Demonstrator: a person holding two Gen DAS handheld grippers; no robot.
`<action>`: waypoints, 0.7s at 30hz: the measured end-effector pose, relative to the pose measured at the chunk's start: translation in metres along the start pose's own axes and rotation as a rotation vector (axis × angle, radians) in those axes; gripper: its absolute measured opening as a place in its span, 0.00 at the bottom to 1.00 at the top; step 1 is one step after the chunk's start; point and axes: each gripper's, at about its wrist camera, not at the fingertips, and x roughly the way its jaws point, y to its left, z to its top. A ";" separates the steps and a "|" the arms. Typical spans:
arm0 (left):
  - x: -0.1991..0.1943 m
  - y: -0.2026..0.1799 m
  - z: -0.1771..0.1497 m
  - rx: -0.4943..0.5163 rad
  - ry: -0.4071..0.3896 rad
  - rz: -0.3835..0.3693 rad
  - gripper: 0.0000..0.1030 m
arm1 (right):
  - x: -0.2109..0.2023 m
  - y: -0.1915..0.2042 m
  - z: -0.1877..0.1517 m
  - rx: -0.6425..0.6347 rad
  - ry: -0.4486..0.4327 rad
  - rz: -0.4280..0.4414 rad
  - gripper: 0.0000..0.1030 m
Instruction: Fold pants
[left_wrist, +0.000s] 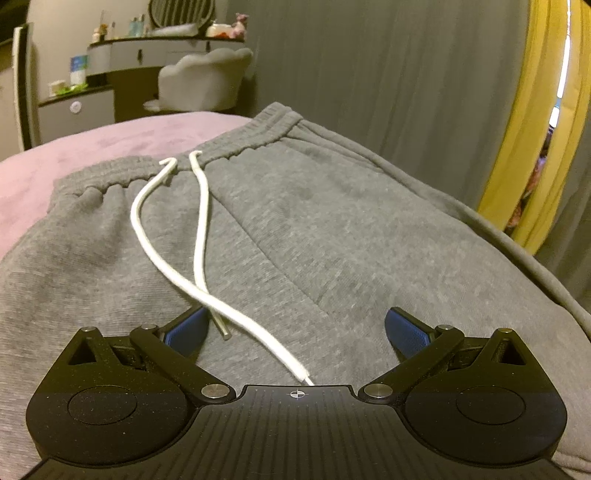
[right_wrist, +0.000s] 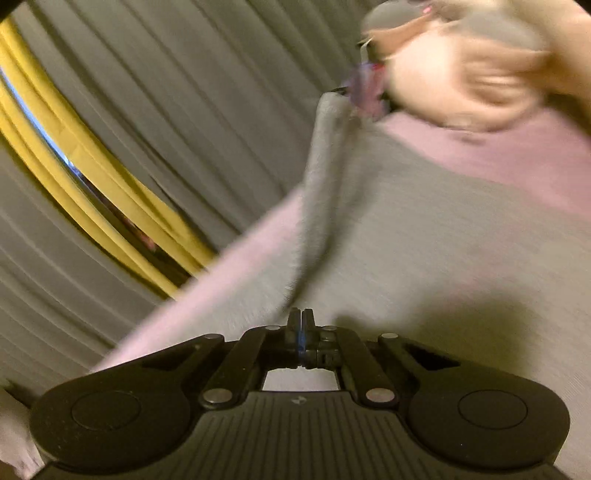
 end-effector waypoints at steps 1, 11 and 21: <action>-0.001 0.001 0.000 0.000 0.006 -0.007 1.00 | -0.006 -0.011 -0.007 0.016 0.008 -0.007 0.00; -0.007 0.005 -0.004 -0.033 -0.007 -0.031 1.00 | 0.051 0.012 0.032 0.126 -0.028 0.111 0.39; -0.002 0.001 -0.006 -0.045 -0.037 0.002 1.00 | 0.125 0.011 0.047 0.407 -0.004 0.149 0.31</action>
